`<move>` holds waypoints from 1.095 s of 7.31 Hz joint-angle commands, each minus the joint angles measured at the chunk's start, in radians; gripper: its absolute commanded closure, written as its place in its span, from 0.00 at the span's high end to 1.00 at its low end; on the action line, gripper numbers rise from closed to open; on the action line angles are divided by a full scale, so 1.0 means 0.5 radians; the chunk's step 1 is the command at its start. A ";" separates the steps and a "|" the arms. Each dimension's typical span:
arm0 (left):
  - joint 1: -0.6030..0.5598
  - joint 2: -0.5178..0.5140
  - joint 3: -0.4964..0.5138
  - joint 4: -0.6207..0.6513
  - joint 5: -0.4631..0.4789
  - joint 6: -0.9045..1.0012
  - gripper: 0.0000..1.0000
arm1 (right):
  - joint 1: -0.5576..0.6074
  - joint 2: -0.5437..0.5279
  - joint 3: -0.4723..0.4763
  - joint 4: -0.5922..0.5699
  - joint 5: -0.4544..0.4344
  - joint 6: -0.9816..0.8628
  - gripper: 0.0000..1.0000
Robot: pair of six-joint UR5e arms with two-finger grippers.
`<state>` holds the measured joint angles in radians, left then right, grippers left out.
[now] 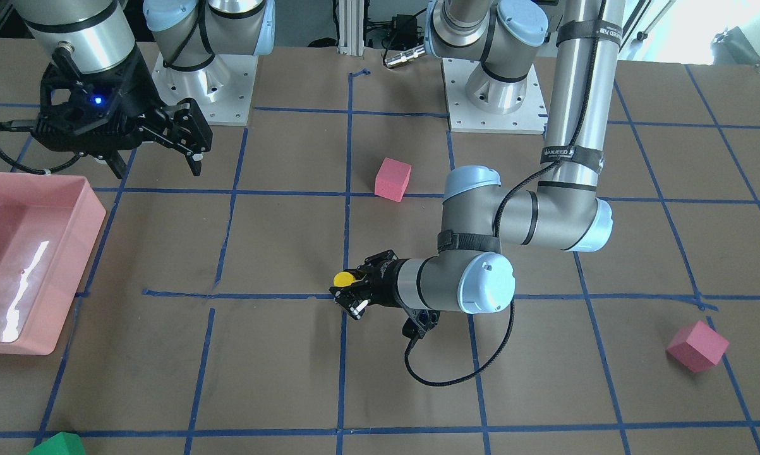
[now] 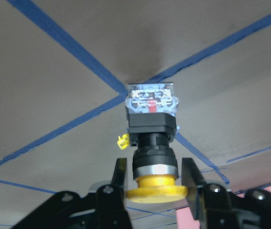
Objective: Align button upright
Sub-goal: 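Lift and rotate the switch with the left gripper, cap up, then set the switch upright on the table and open the left gripper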
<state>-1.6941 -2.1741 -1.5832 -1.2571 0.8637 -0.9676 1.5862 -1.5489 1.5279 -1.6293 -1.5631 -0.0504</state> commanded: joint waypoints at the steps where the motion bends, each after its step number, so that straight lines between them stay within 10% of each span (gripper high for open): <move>1: 0.001 -0.002 -0.006 -0.090 -0.046 0.008 0.00 | 0.000 -0.001 0.000 0.000 0.000 -0.004 1.00; 2: 0.001 -0.005 -0.006 -0.087 -0.046 0.005 0.00 | 0.000 -0.001 0.000 0.000 0.000 -0.004 1.00; 4: -0.002 0.010 -0.006 -0.078 -0.046 0.008 1.00 | 0.000 -0.001 0.000 0.000 0.000 -0.004 1.00; 8: -0.011 0.374 0.125 -0.093 0.127 0.033 1.00 | 0.000 -0.001 0.003 0.000 0.003 -0.004 1.00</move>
<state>-1.6986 -2.0614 -1.5550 -1.2926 0.8719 -0.9561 1.5862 -1.5494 1.5293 -1.6291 -1.5620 -0.0521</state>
